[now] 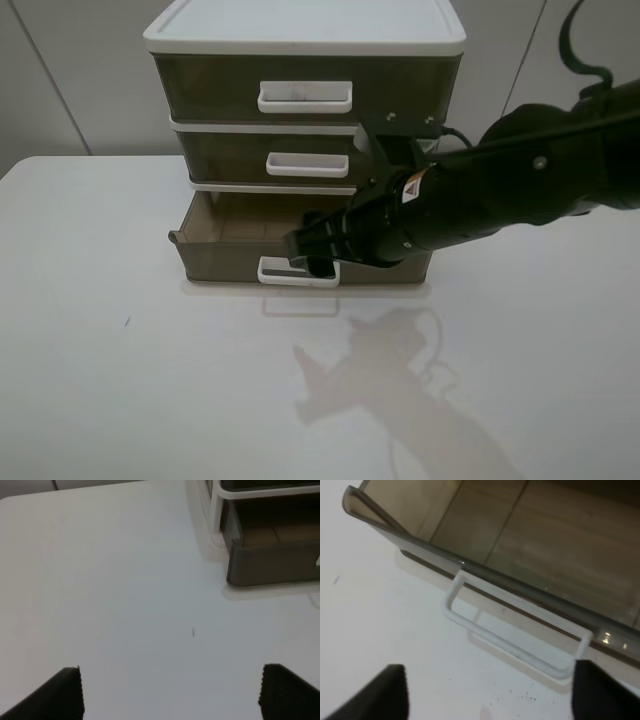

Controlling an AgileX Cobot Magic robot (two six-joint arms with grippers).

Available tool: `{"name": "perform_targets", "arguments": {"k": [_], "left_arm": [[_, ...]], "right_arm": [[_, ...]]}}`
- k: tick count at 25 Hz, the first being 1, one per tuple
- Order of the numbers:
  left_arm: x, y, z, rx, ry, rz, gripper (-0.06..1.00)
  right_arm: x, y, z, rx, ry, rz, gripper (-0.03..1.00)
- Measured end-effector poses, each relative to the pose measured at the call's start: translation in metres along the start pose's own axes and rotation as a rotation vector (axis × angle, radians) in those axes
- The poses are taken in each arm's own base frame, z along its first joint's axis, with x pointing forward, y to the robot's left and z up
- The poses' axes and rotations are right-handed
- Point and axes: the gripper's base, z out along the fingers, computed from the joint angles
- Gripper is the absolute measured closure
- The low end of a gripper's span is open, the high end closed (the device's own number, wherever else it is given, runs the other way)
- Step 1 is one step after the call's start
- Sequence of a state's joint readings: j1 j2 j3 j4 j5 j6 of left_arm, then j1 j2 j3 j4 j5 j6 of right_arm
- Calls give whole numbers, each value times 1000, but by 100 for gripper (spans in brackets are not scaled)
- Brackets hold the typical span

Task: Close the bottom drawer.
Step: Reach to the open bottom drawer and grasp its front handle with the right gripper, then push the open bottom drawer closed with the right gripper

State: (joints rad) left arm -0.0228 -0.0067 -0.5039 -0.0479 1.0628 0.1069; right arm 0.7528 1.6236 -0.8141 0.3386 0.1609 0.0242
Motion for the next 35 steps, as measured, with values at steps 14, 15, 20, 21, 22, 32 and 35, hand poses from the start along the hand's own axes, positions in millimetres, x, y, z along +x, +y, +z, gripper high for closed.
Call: {"name": "perform_targets", "arguments": {"k": [14,15,20,21,22,32,35], "left_arm": [[0,0,0,0,0,0,23],[0,0,0,0,0,0,23],[0,0,0,0,0,0,23],[0,0,0,0,0,0,23],[0,0,0,0,0,0,23],[0,0,0,0,0,0,23],[0,0,0,0,0,0,23]], "right_arm": [[-3,-4,48,34,-56,-2,95],[-3,-4,50,36,-63,-1,95],[1,-8,60,48,-70,23,95],[1,-8,62,49,-76,23,95],[0,-8,62,50,-83,23,95],[9,-2,69,42,-103,6,95],[12,-4,69,46,-111,17,95]]}}
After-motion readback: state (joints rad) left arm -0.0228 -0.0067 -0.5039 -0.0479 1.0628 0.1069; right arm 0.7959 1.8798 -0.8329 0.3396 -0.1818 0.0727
